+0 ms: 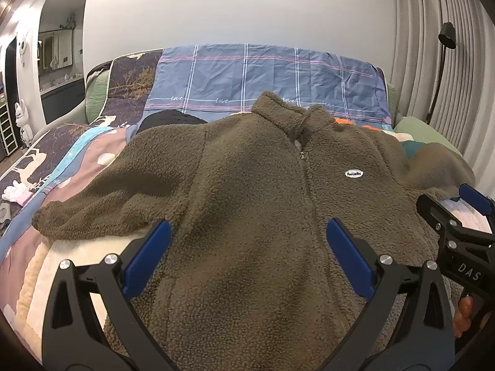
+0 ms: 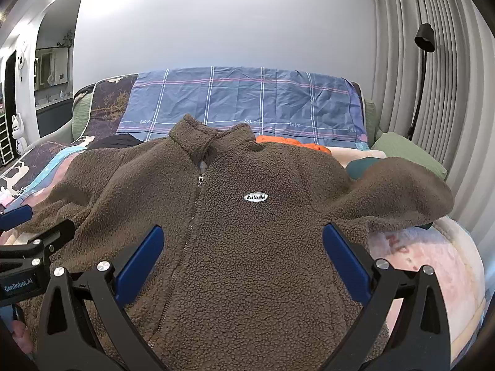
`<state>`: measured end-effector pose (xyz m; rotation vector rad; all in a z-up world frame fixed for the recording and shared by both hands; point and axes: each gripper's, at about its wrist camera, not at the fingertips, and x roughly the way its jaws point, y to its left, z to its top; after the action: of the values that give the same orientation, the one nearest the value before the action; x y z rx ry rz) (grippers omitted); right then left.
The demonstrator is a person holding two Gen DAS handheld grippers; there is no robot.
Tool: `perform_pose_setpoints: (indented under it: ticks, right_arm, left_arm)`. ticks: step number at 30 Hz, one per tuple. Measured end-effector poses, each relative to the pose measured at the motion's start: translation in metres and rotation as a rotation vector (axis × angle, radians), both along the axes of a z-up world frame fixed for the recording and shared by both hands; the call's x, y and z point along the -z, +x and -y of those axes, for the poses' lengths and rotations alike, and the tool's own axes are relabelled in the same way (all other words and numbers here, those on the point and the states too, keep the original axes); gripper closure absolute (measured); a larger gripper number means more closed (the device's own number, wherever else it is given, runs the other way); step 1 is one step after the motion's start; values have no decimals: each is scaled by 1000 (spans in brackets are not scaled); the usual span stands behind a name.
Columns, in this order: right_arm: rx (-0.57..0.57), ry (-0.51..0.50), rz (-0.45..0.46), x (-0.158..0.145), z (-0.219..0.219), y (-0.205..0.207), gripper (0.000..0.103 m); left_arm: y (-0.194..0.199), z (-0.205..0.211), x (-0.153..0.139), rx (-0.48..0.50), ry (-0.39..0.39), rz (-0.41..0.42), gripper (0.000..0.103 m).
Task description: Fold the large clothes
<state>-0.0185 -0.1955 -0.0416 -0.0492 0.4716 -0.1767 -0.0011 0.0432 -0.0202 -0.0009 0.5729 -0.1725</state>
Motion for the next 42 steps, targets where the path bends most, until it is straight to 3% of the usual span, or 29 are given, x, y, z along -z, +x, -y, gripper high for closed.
perform_pose_setpoints:
  ticks: [16,22,28,35,42]
  right_arm:
    - [18,31,-9,2,7,5,1]
    - [23,35,-12,3,8,5,1]
    - [26,41,-13,2,10,6,1]
    - [21,28,-5,-3,7,5,1]
    - [17,12,12,-15,1,5,1]
  left_arm:
    - [5,-5,3,-23,-31,-16,2]
    - [8,-10,6,0,-99,-33,2]
    - [5,-4,5,19,-56,-4,2]
    - [3,-2,2,32,-64,2,2]
    - [3,-8,-8,36,-69,15,14]
